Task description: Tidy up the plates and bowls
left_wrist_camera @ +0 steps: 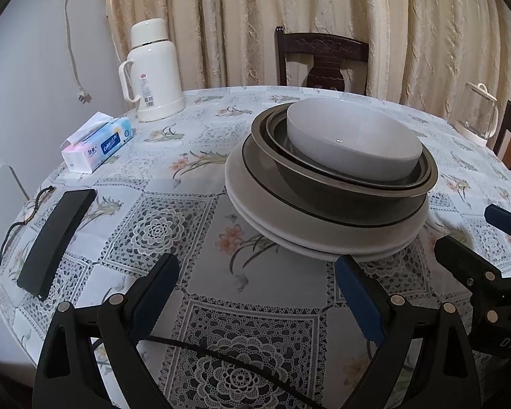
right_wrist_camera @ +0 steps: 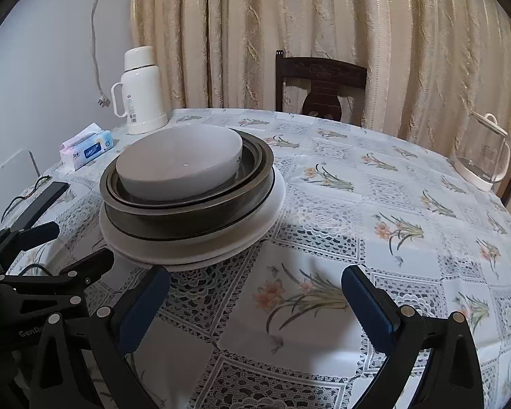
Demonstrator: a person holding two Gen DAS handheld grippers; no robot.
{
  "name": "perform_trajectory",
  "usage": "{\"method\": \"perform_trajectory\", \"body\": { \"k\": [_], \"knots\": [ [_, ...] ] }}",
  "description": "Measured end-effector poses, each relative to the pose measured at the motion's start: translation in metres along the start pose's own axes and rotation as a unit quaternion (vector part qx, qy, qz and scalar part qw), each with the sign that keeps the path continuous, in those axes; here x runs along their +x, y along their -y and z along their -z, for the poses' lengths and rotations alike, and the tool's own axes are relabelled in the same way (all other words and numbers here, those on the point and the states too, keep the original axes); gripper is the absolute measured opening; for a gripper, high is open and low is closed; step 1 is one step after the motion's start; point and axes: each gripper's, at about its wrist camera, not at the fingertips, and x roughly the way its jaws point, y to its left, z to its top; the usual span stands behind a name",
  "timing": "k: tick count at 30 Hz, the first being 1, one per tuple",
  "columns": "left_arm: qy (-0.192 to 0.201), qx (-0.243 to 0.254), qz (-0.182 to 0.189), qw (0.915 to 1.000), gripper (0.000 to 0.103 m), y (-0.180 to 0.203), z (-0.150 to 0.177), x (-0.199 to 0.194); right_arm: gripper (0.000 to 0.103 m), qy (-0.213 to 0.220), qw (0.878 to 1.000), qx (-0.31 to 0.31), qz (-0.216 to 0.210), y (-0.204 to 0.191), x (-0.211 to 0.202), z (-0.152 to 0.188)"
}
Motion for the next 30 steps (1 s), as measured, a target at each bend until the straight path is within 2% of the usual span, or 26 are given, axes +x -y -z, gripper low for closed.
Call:
{"method": "perform_trajectory", "body": {
  "k": [30],
  "knots": [
    [-0.009,-0.005,0.012,0.9999,0.094,-0.001,0.0035,0.0094,0.103,-0.012,1.0,-0.014,-0.004,-0.0062,0.0039,0.0006]
  ]
}}
